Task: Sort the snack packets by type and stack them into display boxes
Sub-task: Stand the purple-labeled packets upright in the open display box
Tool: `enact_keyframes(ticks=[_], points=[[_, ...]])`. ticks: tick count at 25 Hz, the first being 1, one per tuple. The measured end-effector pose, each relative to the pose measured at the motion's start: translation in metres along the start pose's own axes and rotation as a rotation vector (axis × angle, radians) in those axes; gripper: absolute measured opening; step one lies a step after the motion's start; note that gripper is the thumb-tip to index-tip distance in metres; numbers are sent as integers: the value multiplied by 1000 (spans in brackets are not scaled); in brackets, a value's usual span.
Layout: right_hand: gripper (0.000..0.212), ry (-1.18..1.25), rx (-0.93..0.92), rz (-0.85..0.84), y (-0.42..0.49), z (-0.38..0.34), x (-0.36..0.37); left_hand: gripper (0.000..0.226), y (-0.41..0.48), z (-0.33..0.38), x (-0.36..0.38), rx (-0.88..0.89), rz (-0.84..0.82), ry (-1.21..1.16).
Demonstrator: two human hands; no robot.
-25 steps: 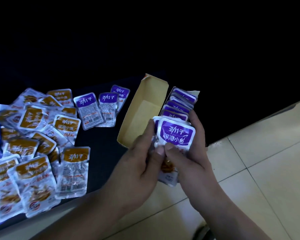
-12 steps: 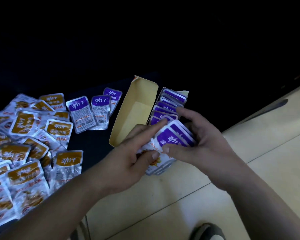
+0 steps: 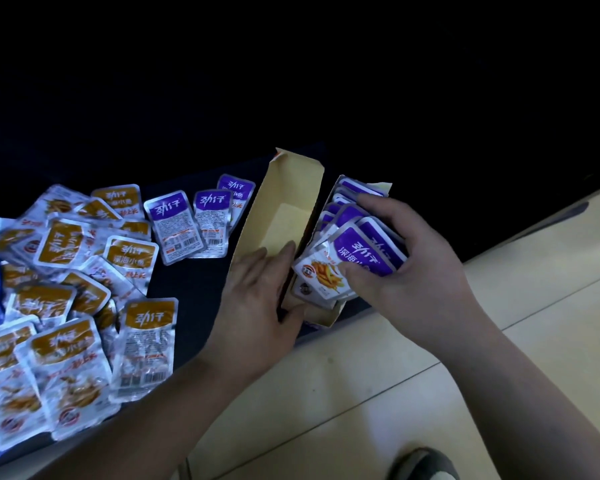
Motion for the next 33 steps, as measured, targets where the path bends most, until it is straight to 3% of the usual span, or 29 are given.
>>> enact_keyframes(ticks=[4,10,18,22,24,26,28,30,33], points=[[77,-258,-18,-82,4,5,20,81,-4,-6,13,-44,-61,-126],[77,-424,-87,-117,12,2,17,73,-9,-5,19,78,-10,-40],[86,-692,-212,-9,12,16,26,67,-12,1,22,128,-27,61],[102,-841,-224,155,8,38,24,68,-12,-3,23,114,-43,25],[116,-696,-155,252,2,47,12,69,-12,-2,24,115,-44,2],[121,-326,48,321,-12,74,6,69,-13,-1,22,119,-32,1],[103,-18,158,297,-26,99,20,66,-14,-1,17,129,-10,36],[83,5,146,236,-27,108,32,64,-18,0,17,151,-10,101],[88,22,193,170,-11,108,40,68,-19,3,23,153,-29,136]])
Point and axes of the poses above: each hand's wrist, its own y-axis towards the middle knuckle, its own x-axis out of the palm, z = x × y, the point moved 10 cm from there along y, towards the middle knuckle, and after that the axes turned 13 degrees about y, right-handed, at the moved point
